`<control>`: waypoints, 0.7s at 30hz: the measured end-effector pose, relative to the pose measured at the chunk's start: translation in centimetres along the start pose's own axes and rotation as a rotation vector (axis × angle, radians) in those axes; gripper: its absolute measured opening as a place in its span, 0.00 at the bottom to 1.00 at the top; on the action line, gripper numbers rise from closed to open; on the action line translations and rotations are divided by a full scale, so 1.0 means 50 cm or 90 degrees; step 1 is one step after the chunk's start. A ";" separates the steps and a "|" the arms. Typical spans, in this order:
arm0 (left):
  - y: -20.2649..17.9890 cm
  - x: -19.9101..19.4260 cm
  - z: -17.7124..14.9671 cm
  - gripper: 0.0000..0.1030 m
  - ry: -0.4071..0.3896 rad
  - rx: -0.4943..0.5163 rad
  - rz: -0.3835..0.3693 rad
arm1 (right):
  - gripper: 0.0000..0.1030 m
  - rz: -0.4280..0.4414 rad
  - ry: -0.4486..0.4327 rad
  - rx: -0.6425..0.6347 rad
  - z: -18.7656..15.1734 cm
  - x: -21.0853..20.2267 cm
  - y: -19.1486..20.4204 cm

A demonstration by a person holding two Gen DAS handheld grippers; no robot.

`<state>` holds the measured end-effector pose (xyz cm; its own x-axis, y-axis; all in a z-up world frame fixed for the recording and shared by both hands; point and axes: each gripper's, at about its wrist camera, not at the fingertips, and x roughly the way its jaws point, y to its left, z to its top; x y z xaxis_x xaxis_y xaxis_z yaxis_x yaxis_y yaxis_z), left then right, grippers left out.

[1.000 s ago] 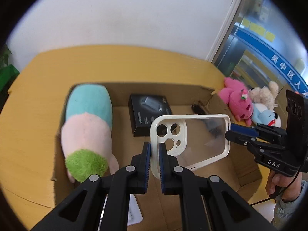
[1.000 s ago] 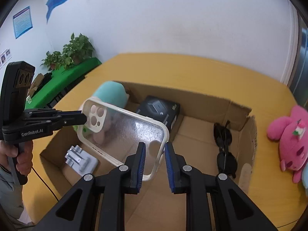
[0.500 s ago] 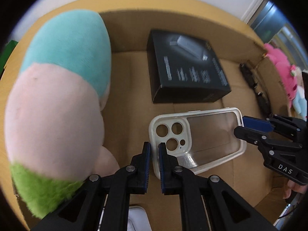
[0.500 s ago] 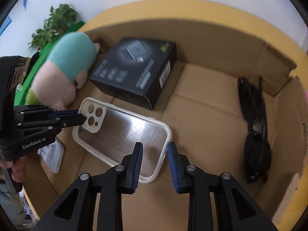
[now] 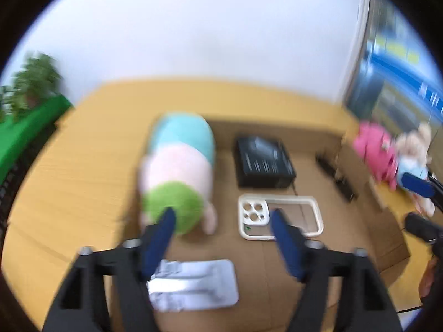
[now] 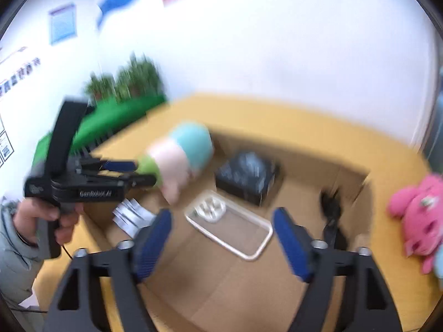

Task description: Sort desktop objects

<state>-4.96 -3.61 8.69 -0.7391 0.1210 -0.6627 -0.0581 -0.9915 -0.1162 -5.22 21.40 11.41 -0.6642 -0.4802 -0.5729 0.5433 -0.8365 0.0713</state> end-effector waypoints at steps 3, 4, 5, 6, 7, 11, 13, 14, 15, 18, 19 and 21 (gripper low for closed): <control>0.029 -0.100 -0.020 0.76 -0.044 0.005 0.013 | 0.95 0.043 -0.092 0.005 -0.014 -0.121 0.037; 0.037 -0.120 -0.030 0.76 -0.039 0.006 0.022 | 1.00 0.086 -0.111 0.015 -0.019 -0.152 0.046; 0.042 -0.137 -0.039 0.76 -0.034 0.007 0.031 | 1.00 0.143 -0.124 0.029 -0.026 -0.180 0.051; 0.048 -0.152 -0.050 0.77 -0.034 0.010 0.038 | 1.00 0.198 -0.128 0.042 -0.035 -0.195 0.060; 0.054 -0.166 -0.067 0.78 -0.038 0.018 0.044 | 1.00 0.258 -0.128 0.058 -0.041 -0.205 0.060; 0.060 -0.154 -0.115 0.78 -0.053 0.043 0.043 | 1.00 0.258 -0.087 0.099 -0.099 -0.151 0.050; 0.050 -0.121 -0.130 0.78 -0.069 0.041 0.033 | 1.00 0.165 -0.034 0.109 -0.132 -0.087 0.038; 0.045 -0.104 -0.133 0.78 -0.082 0.043 0.032 | 1.00 0.122 -0.011 0.117 -0.150 -0.055 0.028; 0.034 -0.091 -0.143 0.78 -0.105 0.052 0.034 | 1.00 0.083 0.006 0.120 -0.169 -0.031 0.021; 0.008 -0.050 -0.157 0.78 -0.143 0.091 0.064 | 0.99 -0.024 0.043 0.113 -0.206 0.024 0.017; 0.002 -0.039 -0.160 0.78 -0.148 0.097 0.071 | 0.99 -0.054 0.046 0.104 -0.211 0.033 0.017; -0.002 -0.012 -0.163 0.78 -0.153 0.098 0.074 | 0.99 -0.127 0.048 0.074 -0.219 0.046 0.018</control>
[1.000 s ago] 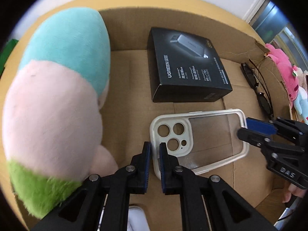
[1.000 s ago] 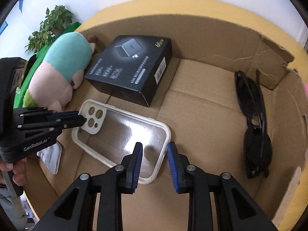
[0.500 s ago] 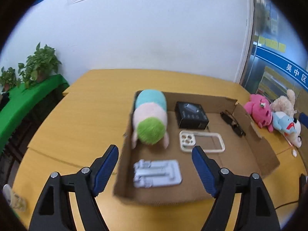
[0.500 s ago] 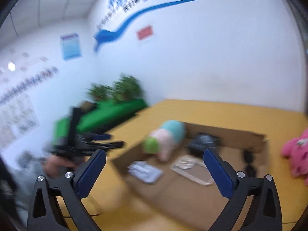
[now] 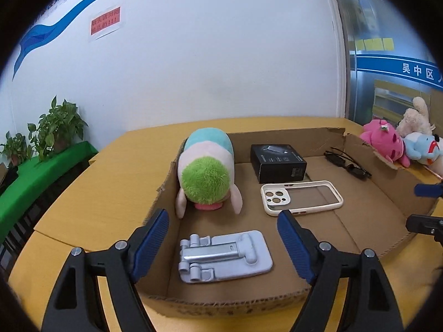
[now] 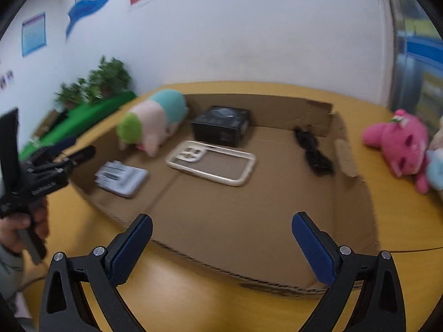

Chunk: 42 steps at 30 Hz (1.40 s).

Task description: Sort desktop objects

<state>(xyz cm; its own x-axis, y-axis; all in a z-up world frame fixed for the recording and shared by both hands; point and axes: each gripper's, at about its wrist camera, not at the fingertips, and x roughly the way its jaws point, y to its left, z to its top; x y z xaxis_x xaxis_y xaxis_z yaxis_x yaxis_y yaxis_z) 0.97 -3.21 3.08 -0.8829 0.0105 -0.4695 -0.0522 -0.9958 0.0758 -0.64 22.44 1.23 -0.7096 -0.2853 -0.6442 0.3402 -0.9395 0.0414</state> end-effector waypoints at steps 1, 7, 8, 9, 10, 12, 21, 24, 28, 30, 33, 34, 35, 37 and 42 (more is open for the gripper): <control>-0.001 0.012 -0.006 0.78 0.004 -0.007 0.002 | 0.99 -0.023 -0.001 -0.012 -0.002 -0.002 -0.012; -0.006 0.041 -0.039 0.79 -0.004 -0.022 0.018 | 1.00 -0.058 -0.049 -0.039 -0.007 0.002 -0.006; -0.005 0.041 -0.039 0.79 -0.004 -0.022 0.019 | 1.00 -0.053 -0.051 -0.030 -0.007 -0.005 -0.011; -0.005 0.041 -0.039 0.79 -0.004 -0.022 0.019 | 1.00 -0.042 -0.053 -0.013 -0.009 -0.001 -0.018; -0.004 0.040 -0.039 0.79 -0.003 -0.023 0.020 | 1.00 -0.031 -0.055 0.005 -0.011 -0.005 -0.023; -0.003 0.044 -0.036 0.81 0.000 -0.019 0.019 | 1.00 -0.004 -0.060 0.049 -0.020 -0.001 -0.042; -0.013 0.055 -0.037 0.88 0.020 -0.012 0.020 | 1.00 -0.036 -0.112 0.047 -0.041 -0.013 -0.029; -0.014 0.059 -0.039 0.88 0.027 -0.016 0.029 | 1.00 -0.042 -0.109 0.051 -0.039 -0.009 -0.029; -0.019 0.060 -0.043 0.89 0.031 -0.019 0.046 | 1.00 -0.066 -0.096 0.069 -0.038 -0.002 -0.026; -0.018 0.063 -0.042 0.89 0.030 -0.021 0.049 | 1.00 -0.072 -0.097 0.072 -0.038 0.000 -0.023; -0.019 0.065 -0.040 0.91 0.029 -0.023 0.052 | 1.00 -0.075 -0.096 0.072 -0.033 0.004 -0.020; -0.020 0.066 -0.039 0.92 0.028 -0.022 0.053 | 1.00 -0.078 -0.095 0.076 -0.031 0.005 -0.020; -0.022 0.066 -0.038 0.93 0.030 -0.019 0.051 | 1.00 -0.087 -0.091 0.078 -0.029 0.007 -0.019; -0.024 0.068 -0.036 0.95 0.033 -0.018 0.049 | 1.00 -0.105 -0.082 0.081 -0.026 0.013 -0.015; -0.024 0.070 -0.035 0.96 0.038 -0.019 0.051 | 1.00 -0.110 -0.075 0.080 -0.021 0.019 -0.016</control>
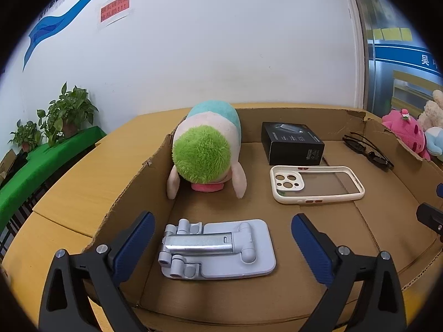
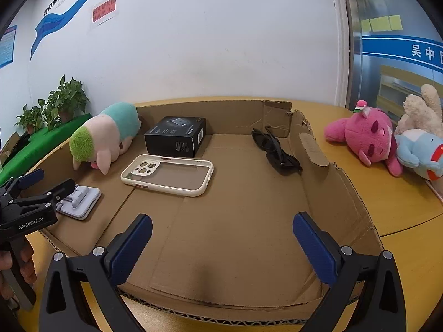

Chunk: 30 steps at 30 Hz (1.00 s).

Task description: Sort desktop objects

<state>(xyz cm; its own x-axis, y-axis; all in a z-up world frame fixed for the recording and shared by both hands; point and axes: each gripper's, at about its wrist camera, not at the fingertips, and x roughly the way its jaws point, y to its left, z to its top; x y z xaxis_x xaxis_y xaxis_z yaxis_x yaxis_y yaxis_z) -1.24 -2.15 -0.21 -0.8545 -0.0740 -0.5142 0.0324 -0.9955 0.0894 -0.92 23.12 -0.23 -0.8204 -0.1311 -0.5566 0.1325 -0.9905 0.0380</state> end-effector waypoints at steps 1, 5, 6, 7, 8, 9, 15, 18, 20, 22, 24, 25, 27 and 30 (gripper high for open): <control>0.000 0.000 0.000 0.97 0.001 0.000 0.000 | 1.00 -0.001 0.000 0.000 0.000 0.000 0.000; 0.000 0.003 -0.001 0.97 0.003 -0.001 0.001 | 1.00 -0.004 -0.001 0.000 -0.002 0.001 -0.001; 0.000 0.003 -0.001 0.97 0.003 -0.001 0.001 | 1.00 -0.004 -0.001 0.001 -0.002 0.001 -0.001; 0.000 0.003 -0.001 0.97 0.003 -0.001 0.001 | 1.00 -0.005 -0.002 0.001 -0.003 0.001 -0.002; 0.000 0.003 -0.001 0.97 0.003 -0.001 0.001 | 1.00 -0.005 -0.002 0.000 -0.003 0.002 -0.002; 0.000 0.002 -0.001 0.97 0.003 -0.001 0.001 | 1.00 -0.005 -0.001 0.000 -0.003 0.003 -0.002; -0.001 0.001 0.000 0.97 0.001 0.000 0.003 | 1.00 -0.006 -0.001 0.000 -0.002 0.004 -0.003; 0.000 -0.011 -0.003 0.97 -0.015 -0.007 0.016 | 1.00 -0.007 -0.003 0.001 0.000 0.003 -0.004; 0.001 -0.019 -0.004 0.98 -0.017 -0.014 0.005 | 1.00 -0.008 -0.005 0.001 0.002 0.002 -0.003; -0.003 -0.032 -0.007 0.99 -0.023 -0.011 0.006 | 1.00 -0.008 -0.004 0.001 0.003 0.002 -0.002; -0.005 -0.037 -0.008 0.99 -0.019 -0.013 -0.010 | 1.00 -0.009 -0.006 0.000 0.003 0.002 -0.002; -0.008 -0.039 -0.008 0.99 -0.019 -0.012 -0.015 | 1.00 -0.008 -0.005 0.001 0.003 0.002 -0.002; -0.014 -0.041 -0.010 0.99 -0.023 -0.012 -0.016 | 1.00 -0.009 -0.005 0.000 0.003 0.002 -0.002; -0.020 -0.043 -0.011 0.99 -0.028 -0.014 -0.019 | 1.00 -0.010 -0.005 0.000 0.003 0.002 -0.002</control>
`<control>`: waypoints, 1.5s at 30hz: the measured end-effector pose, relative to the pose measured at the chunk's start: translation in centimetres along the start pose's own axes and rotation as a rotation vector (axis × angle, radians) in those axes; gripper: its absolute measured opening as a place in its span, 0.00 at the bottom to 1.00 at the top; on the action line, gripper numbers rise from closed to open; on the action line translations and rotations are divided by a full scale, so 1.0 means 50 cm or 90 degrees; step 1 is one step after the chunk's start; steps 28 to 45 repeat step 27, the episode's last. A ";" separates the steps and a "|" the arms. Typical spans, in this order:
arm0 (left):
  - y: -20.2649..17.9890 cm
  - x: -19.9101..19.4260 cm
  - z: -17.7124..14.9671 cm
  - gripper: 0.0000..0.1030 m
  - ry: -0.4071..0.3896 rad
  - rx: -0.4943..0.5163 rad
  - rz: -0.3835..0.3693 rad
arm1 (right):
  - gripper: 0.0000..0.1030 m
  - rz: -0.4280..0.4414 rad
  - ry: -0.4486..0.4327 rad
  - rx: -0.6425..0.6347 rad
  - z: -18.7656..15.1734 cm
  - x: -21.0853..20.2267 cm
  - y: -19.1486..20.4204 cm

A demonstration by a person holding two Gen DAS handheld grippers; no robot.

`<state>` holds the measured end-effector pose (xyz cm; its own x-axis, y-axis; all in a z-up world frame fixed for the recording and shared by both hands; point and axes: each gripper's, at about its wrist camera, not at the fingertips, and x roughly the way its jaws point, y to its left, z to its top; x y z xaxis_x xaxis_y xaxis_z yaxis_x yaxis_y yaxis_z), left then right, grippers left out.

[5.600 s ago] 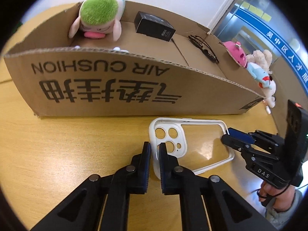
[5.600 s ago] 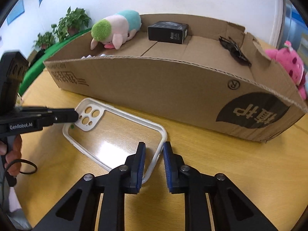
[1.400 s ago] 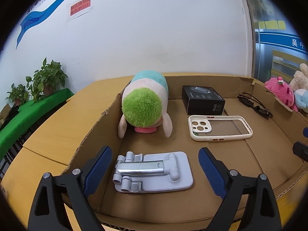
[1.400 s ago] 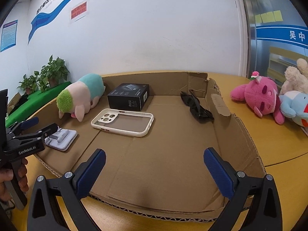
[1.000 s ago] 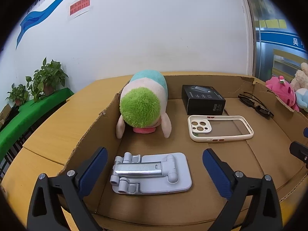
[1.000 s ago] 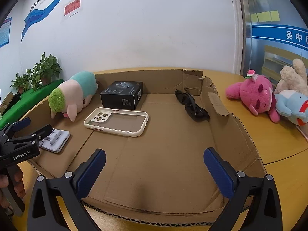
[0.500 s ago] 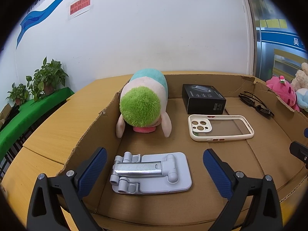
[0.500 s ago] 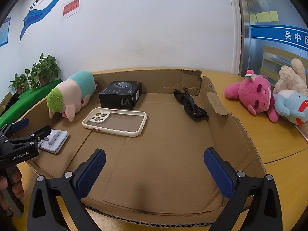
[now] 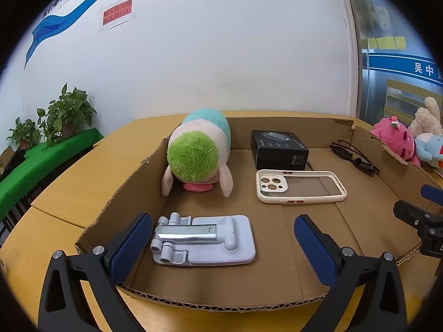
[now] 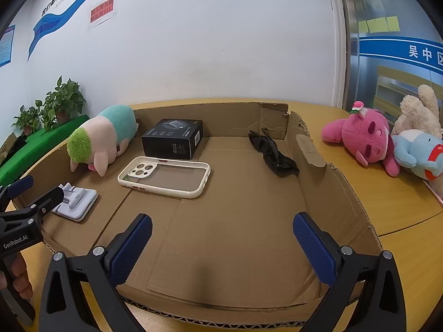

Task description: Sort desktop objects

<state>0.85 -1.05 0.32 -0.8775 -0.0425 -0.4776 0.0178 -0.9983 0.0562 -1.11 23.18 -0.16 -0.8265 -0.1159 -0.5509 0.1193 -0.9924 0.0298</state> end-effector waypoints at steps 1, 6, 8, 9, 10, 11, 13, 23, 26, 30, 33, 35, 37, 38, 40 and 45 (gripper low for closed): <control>0.000 0.000 0.000 0.99 -0.001 0.000 0.000 | 1.00 0.000 0.000 0.000 0.000 0.000 -0.001; -0.003 -0.003 -0.001 0.99 -0.003 0.001 -0.001 | 1.00 0.000 0.000 0.000 0.000 0.000 0.000; -0.005 -0.004 -0.002 0.99 -0.002 0.000 0.000 | 1.00 0.000 0.000 0.000 0.000 0.000 0.000; -0.005 -0.003 -0.002 0.99 -0.002 0.000 -0.001 | 1.00 0.000 0.000 0.000 0.000 0.000 0.000; -0.005 -0.003 -0.002 0.99 -0.002 0.000 -0.001 | 1.00 0.000 0.000 0.000 0.001 0.001 -0.001; -0.005 -0.004 -0.002 0.99 -0.002 0.000 0.000 | 1.00 0.000 0.000 0.000 0.000 0.000 0.000; -0.005 -0.003 -0.002 0.99 -0.002 0.000 0.000 | 1.00 0.000 0.000 0.000 0.000 0.000 0.000; -0.006 -0.008 -0.006 0.99 0.000 -0.001 -0.001 | 1.00 -0.003 0.002 -0.001 -0.001 0.002 0.000; -0.006 -0.005 -0.007 0.99 0.001 -0.001 -0.001 | 1.00 -0.003 0.002 -0.001 -0.002 0.002 0.000; -0.007 -0.005 -0.007 0.99 0.002 -0.001 0.000 | 1.00 -0.003 0.003 -0.001 -0.002 0.002 0.000; -0.007 -0.005 -0.007 0.99 0.002 -0.001 0.000 | 1.00 -0.003 0.003 -0.001 -0.002 0.002 0.000; -0.007 -0.005 -0.007 0.99 0.002 -0.001 0.000 | 1.00 -0.003 0.003 -0.001 -0.002 0.002 0.000; -0.007 -0.005 -0.007 0.99 0.002 -0.001 0.000 | 1.00 -0.003 0.003 -0.001 -0.002 0.002 0.000; -0.007 -0.005 -0.007 0.99 0.002 -0.001 0.000 | 1.00 -0.003 0.003 -0.001 -0.002 0.002 0.000; -0.007 -0.005 -0.007 0.99 0.002 -0.001 0.000 | 1.00 -0.003 0.003 -0.001 -0.002 0.002 0.000; -0.007 -0.005 -0.007 0.99 0.002 -0.001 0.000 | 1.00 -0.003 0.003 -0.001 -0.002 0.002 0.000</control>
